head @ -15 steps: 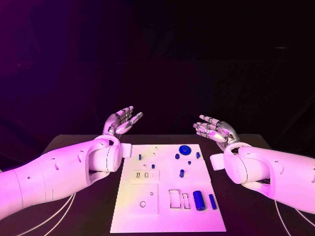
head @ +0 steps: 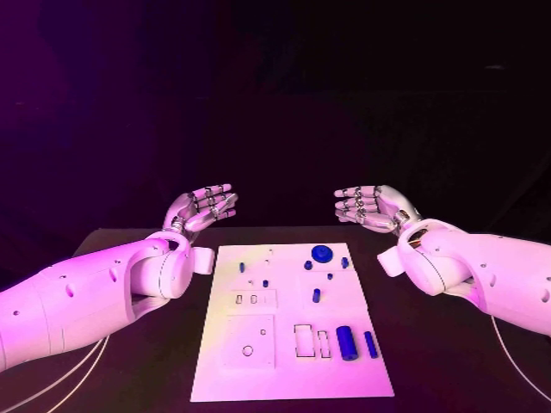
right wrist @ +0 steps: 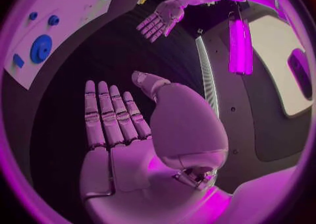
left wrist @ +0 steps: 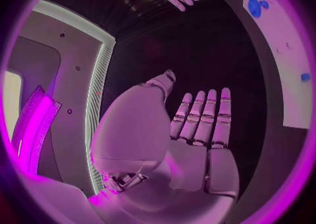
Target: Assemble the parts on the task board
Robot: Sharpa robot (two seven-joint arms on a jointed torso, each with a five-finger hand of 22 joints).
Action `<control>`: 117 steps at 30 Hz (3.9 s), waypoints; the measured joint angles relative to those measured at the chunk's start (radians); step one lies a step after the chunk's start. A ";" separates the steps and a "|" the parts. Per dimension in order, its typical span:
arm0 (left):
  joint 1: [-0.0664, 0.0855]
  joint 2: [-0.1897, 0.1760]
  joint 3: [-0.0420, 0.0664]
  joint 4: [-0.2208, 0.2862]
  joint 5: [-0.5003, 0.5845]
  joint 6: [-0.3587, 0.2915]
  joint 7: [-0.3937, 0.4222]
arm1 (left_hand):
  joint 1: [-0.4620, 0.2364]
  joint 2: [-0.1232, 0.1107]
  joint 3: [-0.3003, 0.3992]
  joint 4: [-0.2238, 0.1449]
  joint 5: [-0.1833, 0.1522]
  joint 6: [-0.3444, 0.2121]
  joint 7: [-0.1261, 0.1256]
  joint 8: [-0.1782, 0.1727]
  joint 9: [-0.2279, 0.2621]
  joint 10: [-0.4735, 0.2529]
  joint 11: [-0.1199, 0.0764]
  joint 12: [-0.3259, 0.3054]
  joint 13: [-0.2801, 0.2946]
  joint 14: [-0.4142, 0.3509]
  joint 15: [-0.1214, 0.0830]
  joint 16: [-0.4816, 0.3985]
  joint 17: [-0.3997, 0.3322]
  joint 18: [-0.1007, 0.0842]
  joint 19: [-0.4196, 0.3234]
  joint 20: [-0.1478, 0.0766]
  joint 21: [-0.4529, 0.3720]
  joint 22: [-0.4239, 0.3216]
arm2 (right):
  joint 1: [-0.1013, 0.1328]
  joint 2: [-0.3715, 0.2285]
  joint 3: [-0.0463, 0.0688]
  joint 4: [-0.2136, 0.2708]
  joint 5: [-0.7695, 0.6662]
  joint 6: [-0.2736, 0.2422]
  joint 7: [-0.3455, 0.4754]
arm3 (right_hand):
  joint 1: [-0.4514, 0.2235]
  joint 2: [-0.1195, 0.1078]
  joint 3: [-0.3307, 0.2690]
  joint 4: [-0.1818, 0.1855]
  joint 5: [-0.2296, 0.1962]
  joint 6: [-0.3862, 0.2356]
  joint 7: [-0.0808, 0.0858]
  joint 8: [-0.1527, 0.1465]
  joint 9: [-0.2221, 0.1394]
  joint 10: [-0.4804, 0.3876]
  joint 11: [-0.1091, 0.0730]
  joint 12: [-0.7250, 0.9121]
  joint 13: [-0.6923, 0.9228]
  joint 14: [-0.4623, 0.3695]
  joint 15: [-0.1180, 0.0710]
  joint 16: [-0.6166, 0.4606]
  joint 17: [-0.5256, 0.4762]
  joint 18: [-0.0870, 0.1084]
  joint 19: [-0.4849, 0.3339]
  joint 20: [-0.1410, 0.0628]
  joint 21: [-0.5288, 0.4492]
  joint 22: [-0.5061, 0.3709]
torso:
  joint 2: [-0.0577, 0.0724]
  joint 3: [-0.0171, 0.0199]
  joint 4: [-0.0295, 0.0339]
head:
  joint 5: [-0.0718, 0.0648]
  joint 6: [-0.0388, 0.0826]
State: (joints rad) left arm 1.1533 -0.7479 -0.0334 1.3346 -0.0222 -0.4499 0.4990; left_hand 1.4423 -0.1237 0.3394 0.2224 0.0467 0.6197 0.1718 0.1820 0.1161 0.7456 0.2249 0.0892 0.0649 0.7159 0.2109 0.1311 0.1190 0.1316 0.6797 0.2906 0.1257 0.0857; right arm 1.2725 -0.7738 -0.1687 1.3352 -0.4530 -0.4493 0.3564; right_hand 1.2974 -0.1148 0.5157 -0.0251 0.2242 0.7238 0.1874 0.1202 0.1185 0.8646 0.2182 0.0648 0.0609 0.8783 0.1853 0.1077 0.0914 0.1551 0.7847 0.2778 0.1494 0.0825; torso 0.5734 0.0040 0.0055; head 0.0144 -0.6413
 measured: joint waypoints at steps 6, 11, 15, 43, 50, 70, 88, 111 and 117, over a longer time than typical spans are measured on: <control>0.009 -0.043 0.009 0.070 -0.019 0.019 0.000 | 0.010 -0.010 0.029 -0.013 0.000 0.171 0.027 0.063 0.031 0.193 -0.029 0.043 0.010 0.214 -0.052 0.098 0.070 0.034 0.156 -0.013 0.087 0.032 | 0.030 0.001 0.000 -0.010 -0.213 0.000 -0.019 | 0.035 -0.012 0.001 -0.018 -0.015 0.119 0.022 0.031 0.017 0.118 -0.028 0.001 0.001 0.118 -0.037 0.035 0.016 0.015 0.126 -0.033 0.060 0.019 | 0.026 0.0013 0.0046 | -0.008 0.008; 0.011 -0.089 0.016 0.134 -0.037 0.027 -0.001 | 0.020 -0.021 0.055 -0.027 0.000 0.203 0.037 0.074 0.041 0.252 -0.049 0.045 0.010 0.298 -0.082 0.165 0.132 0.034 0.228 -0.041 0.145 0.057 | 0.054 0.002 0.001 -0.017 -0.384 0.004 -0.055 | 0.049 -0.016 -0.018 -0.036 -0.023 0.191 0.031 0.050 0.026 0.209 -0.055 0.001 0.003 0.240 -0.079 0.081 0.049 0.015 0.219 -0.077 0.152 0.066 | 0.051 0.0024 0.0110 | -0.019 0.017; 0.013 -0.122 0.020 0.184 -0.050 0.039 -0.004 | 0.009 -0.047 0.076 -0.038 0.000 0.208 0.039 0.075 0.048 0.286 -0.062 0.034 0.010 0.328 -0.104 0.276 0.216 0.034 0.279 -0.073 0.220 0.099 | 0.067 0.005 0.001 -0.019 -0.511 0.016 -0.099 | 0.058 -0.024 -0.040 -0.039 -0.023 0.237 0.010 0.058 0.031 0.280 -0.084 0.001 0.004 0.375 -0.122 0.154 0.110 0.015 0.297 -0.120 0.276 0.140 | 0.069 0.0018 0.0158 | -0.026 0.023; 0.016 -0.231 0.033 0.373 -0.121 0.135 -0.030 | -0.017 -0.072 0.094 -0.069 0.004 0.216 0.038 0.075 0.090 0.316 -0.078 0.010 0.022 0.225 -0.127 0.743 0.502 0.030 0.235 -0.116 0.738 0.451 | 0.076 0.061 0.002 -0.022 -1.071 0.139 -0.345 | 0.023 -0.145 0.047 0.074 -0.044 0.273 -0.034 0.069 0.109 0.337 -0.128 0.001 0.005 0.585 -0.182 1.162 1.032 -0.102 0.677 -0.183 1.285 1.226 | 0.167 -0.0169 0.0528 | -0.066 0.041; 0.017 -0.232 0.033 0.374 -0.124 0.139 -0.034 | -0.018 -0.073 0.094 -0.069 0.004 0.216 0.038 0.075 0.090 0.316 -0.078 0.007 0.022 0.225 -0.127 0.747 0.502 0.030 0.235 -0.116 0.753 0.460 | 0.070 0.075 0.002 -0.031 -1.100 0.161 -0.365 | 0.017 -0.150 0.040 0.081 -0.048 0.268 -0.036 0.069 0.114 0.324 -0.126 0.001 0.005 0.585 -0.182 1.173 1.041 -0.102 0.680 -0.179 1.291 1.226 | 0.175 -0.0191 0.0572 | -0.068 0.042; 0.017 -0.234 0.034 0.368 -0.123 0.145 -0.040 | -0.017 -0.073 0.100 -0.069 0.003 0.215 0.039 0.075 0.091 0.312 -0.074 -0.001 0.022 0.225 -0.126 0.751 0.502 0.030 0.232 -0.112 0.764 0.469 | 0.055 0.086 0.001 -0.037 -1.130 0.216 -0.390 | 0.017 -0.150 0.036 0.085 -0.048 0.268 -0.036 0.079 0.122 0.318 -0.127 0.001 0.008 0.585 -0.182 1.188 1.052 -0.102 0.680 -0.179 1.301 1.225 | 0.189 -0.0210 0.0638 | -0.070 0.041; 0.018 -0.234 0.034 0.359 -0.122 0.154 -0.048 | -0.017 -0.073 0.101 -0.071 0.003 0.215 0.039 0.075 0.092 0.312 -0.075 -0.001 0.022 0.225 -0.126 0.751 0.502 0.041 0.228 -0.116 0.773 0.474 | 0.053 0.093 0.002 -0.034 -1.133 0.204 -0.391 | 0.012 -0.129 0.047 0.110 -0.048 0.298 -0.045 0.103 0.143 0.353 -0.139 0.001 0.015 0.585 -0.182 1.207 1.055 -0.102 0.683 -0.176 1.313 1.225 | 0.196 -0.0220 0.0678 | -0.070 0.044; 0.018 -0.230 0.034 0.341 -0.121 0.162 -0.061 | -0.017 -0.073 0.112 -0.076 0.003 0.215 0.039 0.075 0.093 0.309 -0.071 -0.001 0.021 0.225 -0.126 0.756 0.501 0.041 0.224 -0.112 0.788 0.482 | 0.061 0.149 0.007 -0.036 -1.130 0.074 -0.453 | 0.021 -0.083 0.070 0.123 -0.083 0.322 -0.058 0.135 0.180 0.395 -0.150 0.001 0.023 0.586 -0.191 1.218 1.053 -0.102 0.683 -0.176 1.326 1.225 | 0.200 -0.0250 0.0762 | -0.070 0.058; 0.018 -0.227 0.034 0.338 -0.121 0.163 -0.064 | -0.013 -0.068 0.116 -0.080 0.003 0.215 0.039 0.075 0.093 0.309 -0.071 -0.001 0.021 0.225 -0.126 0.756 0.500 0.041 0.224 -0.112 0.788 0.484 | 0.062 0.207 0.009 -0.074 -1.130 0.031 -0.484 | 0.021 -0.083 0.070 0.123 -0.083 0.322 -0.058 0.135 0.180 0.395 -0.150 0.001 0.023 0.586 -0.191 1.218 1.051 -0.102 0.683 -0.176 1.326 1.226 | 0.202 -0.0264 0.0778 | -0.070 0.060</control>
State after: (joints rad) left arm 1.1714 -0.9745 0.0005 1.6730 -0.1427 -0.2868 0.4349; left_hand 1.4292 -0.1922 0.4555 0.1420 0.0500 0.8351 0.2106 0.2573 0.2091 1.0543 0.1540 0.0880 0.0863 0.9414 0.0845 0.8866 0.6192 0.1722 0.9041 0.1786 0.9135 0.5694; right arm 1.3347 -0.5668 -0.1596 1.2616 -1.5833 -0.4185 -0.1274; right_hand 1.3185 -0.1974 0.5853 0.0981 0.1408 1.0454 0.1295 0.2549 0.2984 1.2599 0.0679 0.0655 0.0835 1.4647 -0.0058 1.3261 1.1425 0.0532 1.4681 0.1021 1.4756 1.3081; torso 0.7754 -0.0223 0.0833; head -0.0557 -0.5815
